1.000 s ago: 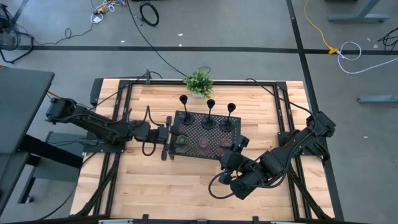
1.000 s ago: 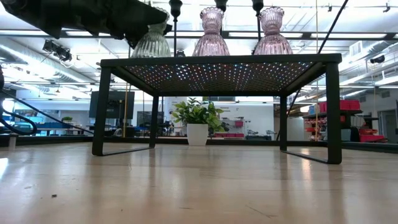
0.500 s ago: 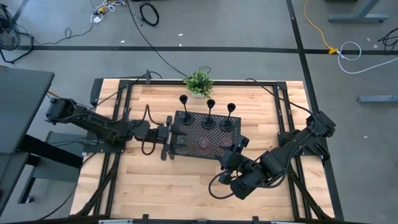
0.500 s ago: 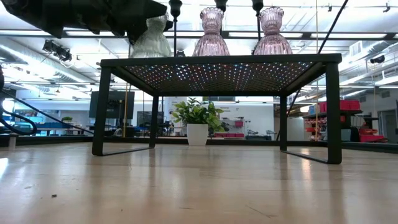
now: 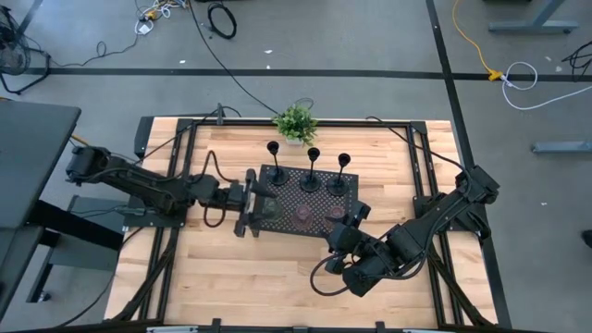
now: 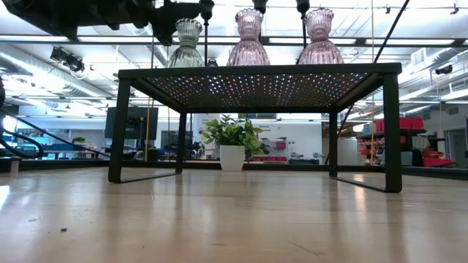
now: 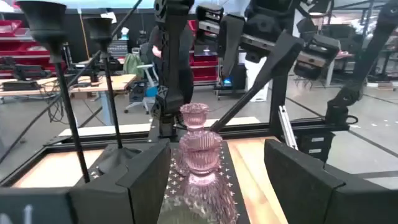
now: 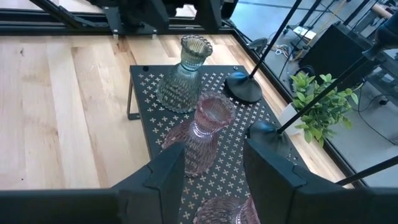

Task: Pick & Place candle stick holders
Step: Return to Home Position

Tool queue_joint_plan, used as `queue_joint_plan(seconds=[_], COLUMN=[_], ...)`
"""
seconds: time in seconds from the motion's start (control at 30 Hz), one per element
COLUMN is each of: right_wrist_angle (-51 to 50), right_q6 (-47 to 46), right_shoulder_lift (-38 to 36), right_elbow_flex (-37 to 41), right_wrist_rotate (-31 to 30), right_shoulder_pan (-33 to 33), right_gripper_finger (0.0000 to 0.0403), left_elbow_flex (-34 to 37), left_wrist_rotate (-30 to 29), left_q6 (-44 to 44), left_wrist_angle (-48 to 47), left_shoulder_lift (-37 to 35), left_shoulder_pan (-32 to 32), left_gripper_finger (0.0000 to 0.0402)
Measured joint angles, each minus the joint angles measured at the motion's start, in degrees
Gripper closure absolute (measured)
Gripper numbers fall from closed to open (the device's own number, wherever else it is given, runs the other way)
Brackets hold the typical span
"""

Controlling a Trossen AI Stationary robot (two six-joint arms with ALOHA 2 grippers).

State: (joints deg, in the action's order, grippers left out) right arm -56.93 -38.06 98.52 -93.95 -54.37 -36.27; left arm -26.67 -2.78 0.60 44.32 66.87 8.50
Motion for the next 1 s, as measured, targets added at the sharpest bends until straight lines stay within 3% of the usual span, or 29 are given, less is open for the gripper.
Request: queue_joint_plan(seconds=[0.2, 0.27, 0.37, 0.4, 0.63, 0.77, 0.9, 1.0], right_wrist_angle=[-6.8, -15.6, -32.7, -33.4, -15.6, -7.2, 6.7, 20.3], right_q6=[-1.3, -8.9, -27.4, -31.7, -32.7, -35.5, -28.0, -17.0], right_shoulder_lift=[0.0, 0.0, -0.6, -1.5, -16.9, -28.6, -39.3, -46.3], right_elbow_flex=[0.0, 0.0, 0.9, 2.8, 27.4, 40.0, 51.0, 57.8], right_wrist_rotate=[-1.8, -4.7, -6.0, -7.4, -11.3, -15.7, -21.1, -19.8], right_shoulder_pan=[0.0, 0.0, -0.8, -1.3, -2.5, -2.6, -2.1, 0.1], right_gripper_finger=[0.0241, 0.0241, 0.0241, 0.0241, 0.0241, 0.0241, 0.0241, 0.0241], left_elbow_flex=[0.1, 0.1, 0.0, 0.0, 0.1, 0.9, 7.9, 14.1], left_wrist_rotate=[-5.1, -5.4, -6.8, -7.2, -18.6, -20.2, -25.1, -28.4], left_q6=[-0.1, -0.5, 0.5, 2.1, -0.6, -1.8, -2.3, -3.0], left_wrist_angle=[-6.0, -10.2, -21.5, -25.6, -41.7, -46.5, -45.3, -41.4], left_shoulder_lift=[-5.1, -9.2, -17.3, -20.1, -37.6, -44.3, -49.5, -53.5], left_shoulder_pan=[-0.4, -0.4, -0.3, -0.4, -0.4, -0.4, -0.4, -0.5], left_gripper_finger=[0.0140, 0.0140, 0.0142, 0.0143, 0.0147, 0.0147, 0.0147, 0.0147])
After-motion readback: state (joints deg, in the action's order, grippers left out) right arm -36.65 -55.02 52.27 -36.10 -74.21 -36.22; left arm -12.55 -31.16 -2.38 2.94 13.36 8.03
